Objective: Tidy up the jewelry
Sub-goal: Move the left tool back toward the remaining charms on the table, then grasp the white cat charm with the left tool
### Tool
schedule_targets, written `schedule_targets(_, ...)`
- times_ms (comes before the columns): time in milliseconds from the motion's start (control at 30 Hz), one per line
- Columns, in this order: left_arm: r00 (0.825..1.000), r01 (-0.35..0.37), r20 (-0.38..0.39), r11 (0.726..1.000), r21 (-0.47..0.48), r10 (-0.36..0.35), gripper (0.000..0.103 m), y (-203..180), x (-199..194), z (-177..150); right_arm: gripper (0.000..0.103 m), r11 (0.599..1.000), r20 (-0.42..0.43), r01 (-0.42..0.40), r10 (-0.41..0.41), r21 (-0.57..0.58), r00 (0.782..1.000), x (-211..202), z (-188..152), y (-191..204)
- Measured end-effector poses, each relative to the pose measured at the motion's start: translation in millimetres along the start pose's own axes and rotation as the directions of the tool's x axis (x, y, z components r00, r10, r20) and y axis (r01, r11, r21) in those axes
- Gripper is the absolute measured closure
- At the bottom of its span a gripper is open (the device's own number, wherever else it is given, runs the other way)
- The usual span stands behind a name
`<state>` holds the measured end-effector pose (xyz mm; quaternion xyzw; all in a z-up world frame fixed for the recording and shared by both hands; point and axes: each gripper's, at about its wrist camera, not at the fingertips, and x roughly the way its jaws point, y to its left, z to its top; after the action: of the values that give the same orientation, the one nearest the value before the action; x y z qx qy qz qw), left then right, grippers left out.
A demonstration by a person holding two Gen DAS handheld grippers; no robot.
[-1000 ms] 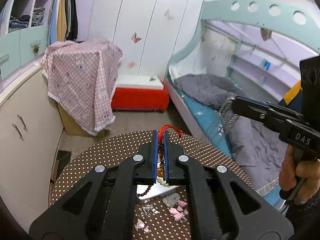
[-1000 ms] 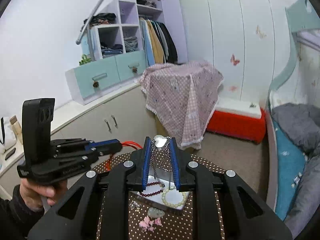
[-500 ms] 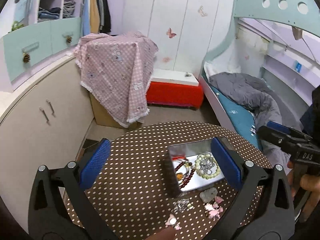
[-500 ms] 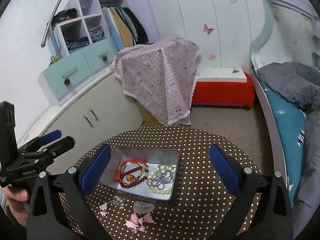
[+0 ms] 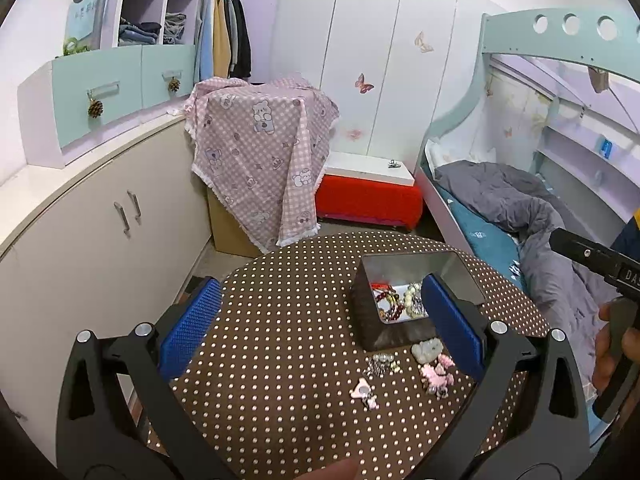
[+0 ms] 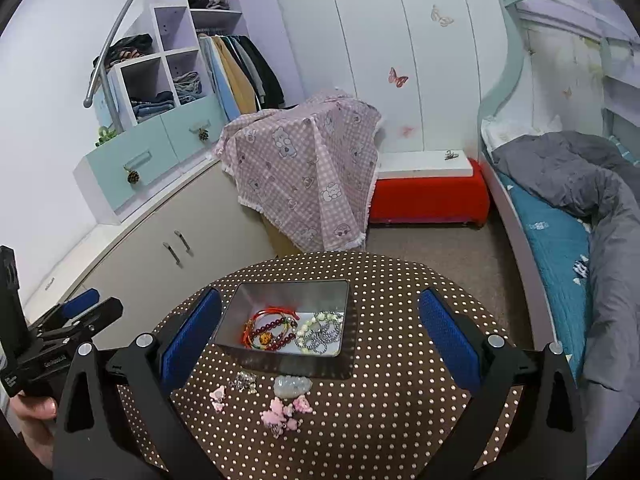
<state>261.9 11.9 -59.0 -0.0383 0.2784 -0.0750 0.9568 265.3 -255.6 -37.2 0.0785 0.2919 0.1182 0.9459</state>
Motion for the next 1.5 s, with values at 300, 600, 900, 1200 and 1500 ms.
schedule_targets(300, 1.000, -0.008, -0.002, 1.000, 0.011, 0.008, 0.005, 0.8, -8.9, -20.7, 0.008, 0.999, 0.000, 0.032, -0.032, -0.009, 0.999, -14.4, -21.7, 7.4)
schedule_targets(600, 0.998, -0.015, -0.054, 0.999, 0.041, 0.017, 0.005, -0.5, -2.2, -50.4, 0.008, 0.999, -0.057, 0.044, -0.043, 0.008, 0.997, -9.4, -46.7, 3.2)
schedule_targets(900, 0.987, -0.001, -0.160, 0.996, 0.085, 0.015, 0.005, -11.3, 24.3, -81.0, 0.008, 0.999, -0.151, 0.041, -0.040, 0.005, 0.988, 7.7, -82.0, 4.9)
schedule_targets(1200, 0.960, 0.018, -0.280, 0.986, 0.169, 0.031, 0.011, -33.4, 70.8, -103.8, 0.008, 0.999, -0.213, 0.043, -0.040, 0.006, 0.976, 17.9, -100.7, 2.1)
schedule_targets(1500, 0.939, 0.128, -0.334, 0.987, 0.102, -0.087, 0.084, -22.9, 79.9, -105.9, 0.008, 1.000, -0.257, 0.023, -0.027, -0.017, 0.966, 30.2, -110.9, 6.9)
